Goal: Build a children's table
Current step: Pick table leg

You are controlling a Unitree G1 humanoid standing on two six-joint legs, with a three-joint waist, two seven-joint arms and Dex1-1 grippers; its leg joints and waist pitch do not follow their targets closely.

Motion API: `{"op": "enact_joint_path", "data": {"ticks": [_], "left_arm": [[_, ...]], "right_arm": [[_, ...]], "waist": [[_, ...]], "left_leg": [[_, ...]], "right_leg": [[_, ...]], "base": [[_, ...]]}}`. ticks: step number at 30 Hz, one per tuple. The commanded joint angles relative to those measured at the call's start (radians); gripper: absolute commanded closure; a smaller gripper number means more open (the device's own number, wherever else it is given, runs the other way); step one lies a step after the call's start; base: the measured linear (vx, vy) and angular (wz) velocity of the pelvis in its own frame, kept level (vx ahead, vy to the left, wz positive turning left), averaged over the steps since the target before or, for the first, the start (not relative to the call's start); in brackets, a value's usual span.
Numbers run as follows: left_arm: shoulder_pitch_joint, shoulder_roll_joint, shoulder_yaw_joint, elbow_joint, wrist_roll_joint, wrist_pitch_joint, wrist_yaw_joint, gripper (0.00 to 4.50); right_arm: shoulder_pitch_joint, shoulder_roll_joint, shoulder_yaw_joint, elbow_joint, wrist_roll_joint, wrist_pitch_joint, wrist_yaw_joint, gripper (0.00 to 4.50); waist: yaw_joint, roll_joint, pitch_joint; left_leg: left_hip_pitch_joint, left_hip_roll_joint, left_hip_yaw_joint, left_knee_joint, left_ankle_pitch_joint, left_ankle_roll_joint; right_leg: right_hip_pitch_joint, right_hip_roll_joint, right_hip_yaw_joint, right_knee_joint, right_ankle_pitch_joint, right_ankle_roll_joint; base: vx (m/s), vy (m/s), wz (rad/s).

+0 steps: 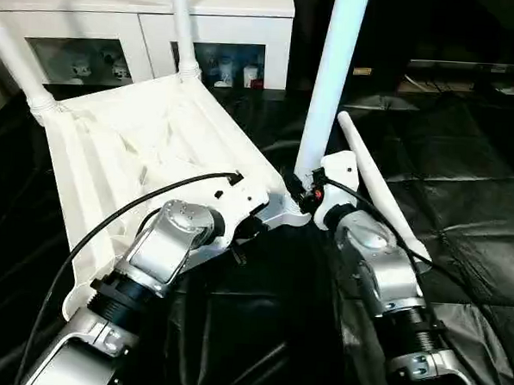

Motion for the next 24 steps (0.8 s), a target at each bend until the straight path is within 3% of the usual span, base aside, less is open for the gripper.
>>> {"op": "enact_joint_path", "data": {"ticks": [1,4,5,6,8,10,12,16,21,22,24], "left_arm": [[-0.018,0.019,0.008,-0.072,-0.008,-0.054,-0.012,4.5],[-0.006,0.044,-0.001,-0.088,-0.023,-0.117,-0.059,4.5],[-0.005,0.045,-0.001,-0.089,-0.024,-0.12,-0.061,4.5],[-0.002,0.049,-0.002,-0.092,-0.027,-0.132,-0.07,4.5],[0.01,0.064,-0.007,-0.101,-0.036,-0.16,-0.098,4.5],[0.027,0.087,-0.011,-0.114,-0.047,-0.188,-0.131,4.5],[0.036,0.098,-0.009,-0.123,-0.058,-0.202,-0.151,4.5],[0.051,0.125,-0.011,-0.134,-0.084,-0.256,-0.21,4.5],[0.076,0.177,-0.022,-0.145,-0.115,-0.324,-0.32,4.5],[0.082,0.18,-0.015,-0.147,-0.133,-0.328,-0.34,4.5],[0.085,0.182,-0.011,-0.148,-0.142,-0.335,-0.352,4.5]], "right_arm": [[0.057,0.006,0.028,0.069,0.029,0.085,0.066,1.88],[0.064,-0.005,0.021,0.007,0.06,0.073,0.12,1.71],[0.065,-0.006,0.021,0.003,0.062,0.073,0.123,1.46],[0.068,-0.009,0.02,-0.009,0.069,0.073,0.136,1.4],[0.078,-0.025,0.022,-0.044,0.079,0.068,0.167,1.36],[0.097,-0.058,0.026,-0.101,0.096,0.069,0.216,1.03],[0.108,-0.078,0.028,-0.131,0.101,0.071,0.24,0.97],[0.133,-0.124,0.032,-0.195,0.116,0.079,0.296,0.6],[0.203,-0.23,0.03,-0.343,0.166,0.115,0.422,0.6],[0.223,-0.261,0.033,-0.38,0.178,0.128,0.458,0.6],[0.237,-0.282,0.036,-0.402,0.184,0.133,0.483,0.6]], "waist": [[0.011,0.004,-0.056],[0.017,0.004,-0.065],[0.02,0.003,-0.068],[0.021,0.006,-0.068],[0.025,0.005,-0.071],[0.031,0.006,-0.074],[0.036,0.009,-0.079],[0.051,0.007,-0.081],[0.073,0.01,-0.074],[0.076,0.0,-0.081],[0.08,0.004,-0.078]], "left_leg": [[0.012,0.063,-0.038,-0.061,-0.196,0.052],[0.01,0.062,-0.037,-0.053,-0.134,0.078],[0.008,0.061,-0.037,-0.049,-0.1,0.095],[0.008,0.061,-0.036,-0.048,-0.079,0.109],[0.007,0.06,-0.035,-0.043,-0.068,0.121],[0.007,0.062,-0.037,-0.041,-0.052,0.131],[0.01,0.064,-0.036,-0.036,-0.026,0.142],[0.01,0.065,-0.035,-0.034,-0.031,0.14],[0.015,0.07,-0.035,-0.037,-0.098,0.108],[0.017,0.069,-0.034,-0.035,-0.092,0.104],[0.017,0.07,-0.033,-0.036,-0.105,0.098]], "right_leg": [[0.043,-0.09,0.054,-0.08,-0.068,-0.245],[0.048,-0.091,0.053,-0.069,0.032,-0.258],[0.051,-0.089,0.052,-0.062,0.088,-0.263],[0.048,-0.087,0.05,-0.058,0.127,-0.269],[0.05,-0.089,0.05,-0.055,0.153,-0.271],[0.052,-0.088,0.048,-0.05,0.185,-0.267],[0.047,-0.085,0.047,-0.043,0.228,-0.272],[0.045,-0.085,0.046,-0.04,0.214,-0.272],[0.041,-0.086,0.048,-0.047,0.098,-0.251],[0.046,-0.088,0.048,-0.044,0.094,-0.253],[0.04,-0.088,0.048,-0.048,0.058,-0.246]], "base": [[0.0,0.0,0.0],[0.0,0.0,0.0],[0.0,0.0,0.0],[0.0,0.0,0.0],[0.0,0.0,0.0],[0.0,0.0,0.0],[0.0,0.0,0.0],[0.0,0.0,0.0],[0.0,0.0,0.0],[0.0,0.0,0.0],[0.0,0.0,0.0]]}}
